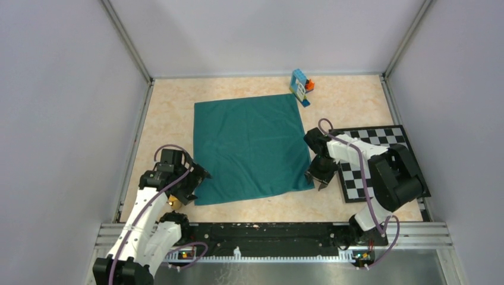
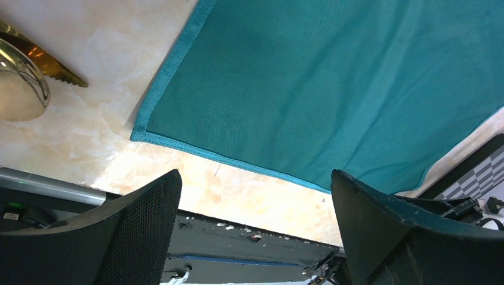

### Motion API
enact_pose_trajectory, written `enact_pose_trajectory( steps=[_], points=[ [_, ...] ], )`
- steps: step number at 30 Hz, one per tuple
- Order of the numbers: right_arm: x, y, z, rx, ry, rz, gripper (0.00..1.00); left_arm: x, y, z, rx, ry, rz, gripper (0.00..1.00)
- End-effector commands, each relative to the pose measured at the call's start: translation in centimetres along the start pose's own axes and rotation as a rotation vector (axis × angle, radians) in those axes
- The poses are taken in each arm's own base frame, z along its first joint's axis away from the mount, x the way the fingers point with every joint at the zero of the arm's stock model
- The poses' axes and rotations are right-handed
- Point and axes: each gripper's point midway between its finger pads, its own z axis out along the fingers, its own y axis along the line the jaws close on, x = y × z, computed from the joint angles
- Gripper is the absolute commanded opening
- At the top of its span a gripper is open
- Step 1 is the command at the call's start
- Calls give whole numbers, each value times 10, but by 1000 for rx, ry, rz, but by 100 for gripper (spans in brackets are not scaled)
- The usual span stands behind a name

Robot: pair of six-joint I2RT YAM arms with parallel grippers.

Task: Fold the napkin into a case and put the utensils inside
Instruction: Flatten out the crumpled napkin at the center of the board.

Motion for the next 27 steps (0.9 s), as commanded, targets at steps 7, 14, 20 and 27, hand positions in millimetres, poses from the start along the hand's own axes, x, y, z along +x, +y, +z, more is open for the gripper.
enact_pose_trajectory(
  steps=[7, 14, 20, 27],
  points=[
    [-9, 2, -31, -19, -112, 35, 46, -1, -4, -2, 6, 3, -4, 99],
    [-8, 1, -35, -26, -112, 53, 47, -4, -11, -6, 19, -2, -6, 99],
    [-4, 6, -21, -15, -86, 63, 47, -3, -12, -11, 12, 3, -13, 99],
    [7, 5, 0, -2, -44, 73, 44, -5, -13, -15, 17, -9, -7, 99]
  ],
)
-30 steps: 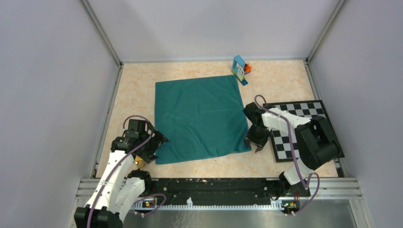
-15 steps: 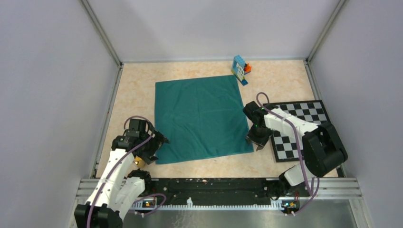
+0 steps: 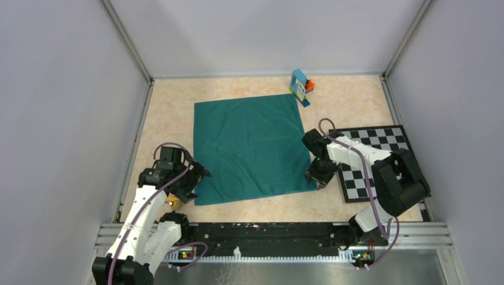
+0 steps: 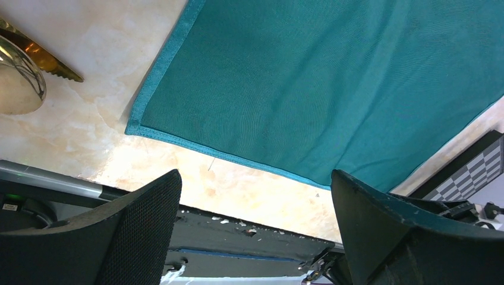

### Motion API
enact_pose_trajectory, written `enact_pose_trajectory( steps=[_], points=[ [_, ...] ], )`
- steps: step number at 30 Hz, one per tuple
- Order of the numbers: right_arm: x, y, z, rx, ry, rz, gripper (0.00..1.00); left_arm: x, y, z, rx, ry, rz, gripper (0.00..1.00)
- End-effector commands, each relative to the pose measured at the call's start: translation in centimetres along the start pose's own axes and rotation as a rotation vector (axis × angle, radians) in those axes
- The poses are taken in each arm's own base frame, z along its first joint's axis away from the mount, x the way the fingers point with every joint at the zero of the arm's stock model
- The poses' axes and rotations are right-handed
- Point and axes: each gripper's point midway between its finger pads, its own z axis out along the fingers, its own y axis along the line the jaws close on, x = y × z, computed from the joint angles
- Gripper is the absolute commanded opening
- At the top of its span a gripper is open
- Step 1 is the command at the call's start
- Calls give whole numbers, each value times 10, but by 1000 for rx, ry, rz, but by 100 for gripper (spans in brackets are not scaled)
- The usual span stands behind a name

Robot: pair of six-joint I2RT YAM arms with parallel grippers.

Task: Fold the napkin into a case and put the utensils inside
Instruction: Flatten out the crumpled napkin at the center of the board.

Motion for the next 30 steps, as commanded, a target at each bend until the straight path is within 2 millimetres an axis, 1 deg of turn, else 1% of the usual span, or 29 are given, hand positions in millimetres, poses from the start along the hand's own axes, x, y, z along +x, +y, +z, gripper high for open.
enact_pose_trajectory(
  steps=[1, 4, 7, 11, 14, 16, 17, 18, 19, 22, 23, 25, 26, 27, 28, 30],
  points=[
    [10, 2, 13, 11, 25, 9, 42, -4, -9, -9, 24, -17, -6, 99],
    [11, -1, 21, 22, 27, 13, 40, -3, -9, -9, 26, -9, -5, 99],
    [12, -8, 30, 52, 21, 23, 40, -3, -7, -10, 18, -14, -7, 99],
    [12, -16, 44, 66, -1, 37, 30, -6, -4, -10, 3, -34, -15, 99],
    [12, -19, 46, 67, -11, 37, 22, -7, 0, -7, -17, -42, -23, 99],
    [10, -18, 44, 58, -19, 37, 18, -8, 5, -4, -43, -50, -30, 99],
    [9, -16, 41, 44, -25, 36, 13, -9, 8, -2, -63, -52, -35, 99],
    [7, -15, 38, 35, -33, 38, 4, -10, 12, 0, -83, -54, -40, 99],
    [6, -14, 34, 24, -44, 42, 0, -9, 16, 3, -103, -51, -45, 99],
    [1, -9, 24, -29, -71, 59, 0, -7, 25, 13, -146, -37, -63, 99],
    [0, -6, 21, -48, -77, 65, 0, -6, 28, 16, -162, -36, -63, 96],
    [-3, 0, 15, -87, -85, 71, 0, -12, 38, 19, -228, -84, -59, 82],
    [-4, 1, 13, -98, -90, 74, 0, -16, 44, 19, -274, -120, -65, 81],
    [-5, 3, 10, -113, -96, 78, 0, -17, 46, 19, -300, -148, -56, 82],
    [-6, 4, 9, -119, -99, 81, 0, -16, 47, 21, -322, -155, -47, 82],
    [-7, 4, 8, -121, -106, 84, 0, -7, 49, 25, -359, -146, -46, 80]
  ],
)
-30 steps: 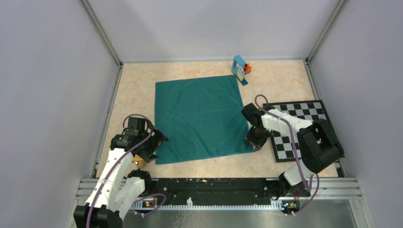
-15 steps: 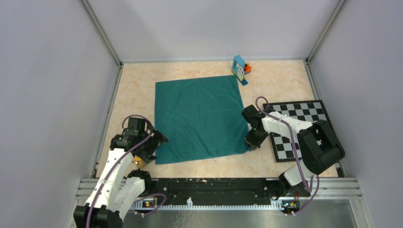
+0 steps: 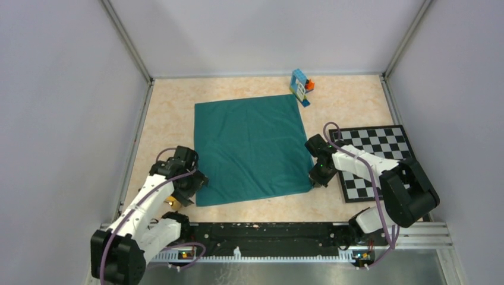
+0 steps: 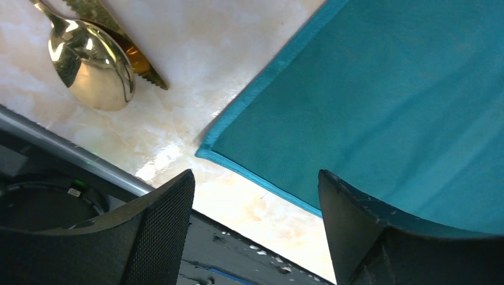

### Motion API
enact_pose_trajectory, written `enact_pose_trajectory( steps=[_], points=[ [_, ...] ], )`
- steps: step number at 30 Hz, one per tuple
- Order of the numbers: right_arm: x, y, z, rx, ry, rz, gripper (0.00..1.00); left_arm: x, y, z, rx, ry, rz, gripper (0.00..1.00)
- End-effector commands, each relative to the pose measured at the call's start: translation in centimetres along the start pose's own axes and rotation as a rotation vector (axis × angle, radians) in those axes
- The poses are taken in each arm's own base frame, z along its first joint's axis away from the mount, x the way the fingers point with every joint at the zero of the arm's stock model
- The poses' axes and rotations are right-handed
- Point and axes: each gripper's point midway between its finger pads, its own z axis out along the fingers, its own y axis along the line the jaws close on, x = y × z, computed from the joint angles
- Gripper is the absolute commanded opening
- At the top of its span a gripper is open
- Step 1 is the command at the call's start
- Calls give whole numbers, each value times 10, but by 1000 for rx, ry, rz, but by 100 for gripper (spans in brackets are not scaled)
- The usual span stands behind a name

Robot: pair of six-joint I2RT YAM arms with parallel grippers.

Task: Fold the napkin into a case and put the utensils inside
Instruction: Flatten out the crumpled napkin at the center of the board, then pick up the flattened napkin from the center of the board.

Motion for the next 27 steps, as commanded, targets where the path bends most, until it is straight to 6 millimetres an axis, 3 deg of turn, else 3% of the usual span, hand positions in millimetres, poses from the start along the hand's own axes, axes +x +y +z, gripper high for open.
enact_pose_trajectory(
  steps=[1, 11, 22, 27],
  points=[
    [-12, 4, -3, -29, -76, 17, 0, 1, 11, 9, -124, -80, -30, 79],
    [-6, 1, -1, -23, -51, 14, 0, 15, 18, 16, -220, -60, -120, 58],
    [-8, 5, 1, -56, -24, 44, 0, 16, 26, 26, -338, -75, -186, 58],
    [-15, 7, 0, -56, -20, 51, 0, 19, 29, 34, -339, -70, -209, 52]
  ],
)
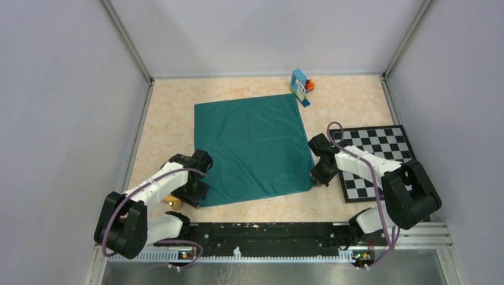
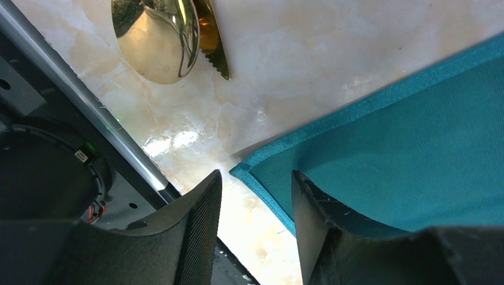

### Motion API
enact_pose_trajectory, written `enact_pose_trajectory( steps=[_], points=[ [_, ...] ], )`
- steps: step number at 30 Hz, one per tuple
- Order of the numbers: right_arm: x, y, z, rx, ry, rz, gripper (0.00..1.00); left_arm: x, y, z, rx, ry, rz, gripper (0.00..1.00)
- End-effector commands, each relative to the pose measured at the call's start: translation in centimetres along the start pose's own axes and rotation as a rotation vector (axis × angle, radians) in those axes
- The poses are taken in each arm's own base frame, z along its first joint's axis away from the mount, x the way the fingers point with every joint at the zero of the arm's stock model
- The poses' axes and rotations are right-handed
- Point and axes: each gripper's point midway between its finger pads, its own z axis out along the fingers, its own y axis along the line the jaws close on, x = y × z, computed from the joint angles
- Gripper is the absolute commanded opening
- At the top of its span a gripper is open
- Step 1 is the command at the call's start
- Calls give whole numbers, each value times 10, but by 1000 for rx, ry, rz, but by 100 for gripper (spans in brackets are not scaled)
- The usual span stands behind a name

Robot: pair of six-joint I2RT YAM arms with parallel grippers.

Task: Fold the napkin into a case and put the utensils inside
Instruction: Pick up the flattened napkin from the center of the board.

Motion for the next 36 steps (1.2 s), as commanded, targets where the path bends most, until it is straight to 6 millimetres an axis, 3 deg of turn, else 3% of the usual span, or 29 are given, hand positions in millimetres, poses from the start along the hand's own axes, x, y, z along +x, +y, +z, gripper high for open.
enact_pose_trajectory(
  steps=[1, 10, 24, 28, 32, 36],
  points=[
    [-8, 6, -1, -34, -9, 19, 0, -2, 1, 5, -18, -21, -51, 52],
    [-4, 3, 1, -43, 22, 33, 0, 12, 1, 26, -12, 32, -55, 60],
    [-2, -1, 0, -47, 30, 70, 0, 16, 7, 37, 11, 39, -166, 33],
    [-2, 0, 0, -51, 30, 68, 0, 11, 2, 34, 49, 21, -174, 12],
    [-5, -1, 0, -54, 11, 48, 0, 8, -3, 22, 83, 17, -164, 0],
    [-6, 8, -8, -134, 1, -40, 0, 0, -14, -5, 168, 11, -133, 0]
  ],
)
